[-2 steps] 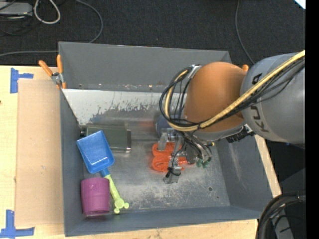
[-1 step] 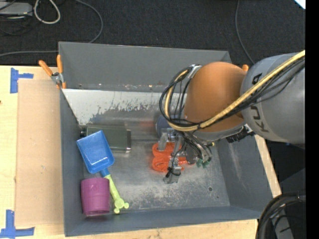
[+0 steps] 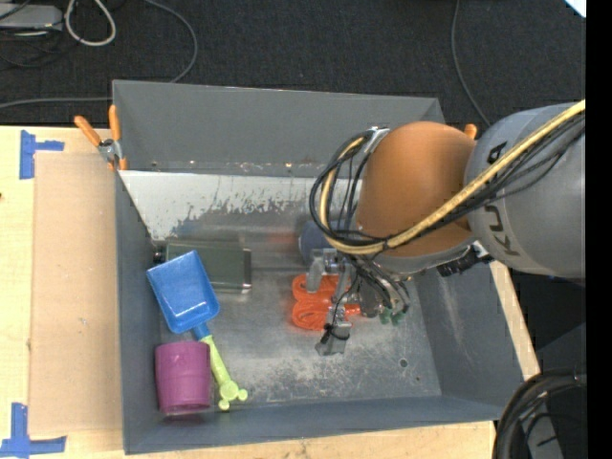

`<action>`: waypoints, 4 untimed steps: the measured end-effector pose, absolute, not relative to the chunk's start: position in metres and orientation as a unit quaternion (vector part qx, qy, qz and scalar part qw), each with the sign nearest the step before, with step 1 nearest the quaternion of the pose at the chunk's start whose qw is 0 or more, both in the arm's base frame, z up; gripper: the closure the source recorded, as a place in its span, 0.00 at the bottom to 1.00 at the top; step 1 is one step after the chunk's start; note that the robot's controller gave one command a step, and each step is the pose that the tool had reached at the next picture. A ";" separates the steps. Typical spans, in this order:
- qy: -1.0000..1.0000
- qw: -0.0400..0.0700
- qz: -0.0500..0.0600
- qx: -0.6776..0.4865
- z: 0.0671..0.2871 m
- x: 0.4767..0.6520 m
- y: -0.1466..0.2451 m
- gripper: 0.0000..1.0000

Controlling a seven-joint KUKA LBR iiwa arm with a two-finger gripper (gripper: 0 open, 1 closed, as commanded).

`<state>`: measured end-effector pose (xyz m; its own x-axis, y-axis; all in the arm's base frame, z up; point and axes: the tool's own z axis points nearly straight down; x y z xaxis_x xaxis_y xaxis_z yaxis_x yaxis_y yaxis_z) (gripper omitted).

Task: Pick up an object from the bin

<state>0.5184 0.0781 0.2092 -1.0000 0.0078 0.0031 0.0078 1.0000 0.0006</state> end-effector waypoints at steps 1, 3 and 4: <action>-0.998 0.001 0.000 -0.057 0.206 0.550 0.040 0.00; -1.000 0.006 0.000 0.021 0.119 0.555 0.047 0.00; -1.000 -0.004 -0.002 -0.019 0.184 0.542 0.055 0.00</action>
Offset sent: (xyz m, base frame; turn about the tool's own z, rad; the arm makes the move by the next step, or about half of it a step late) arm 0.0200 -0.0176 0.0025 -0.0373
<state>0.5420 0.0546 0.1840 -0.9993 0.0370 -0.0084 0.0370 0.9993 0.0051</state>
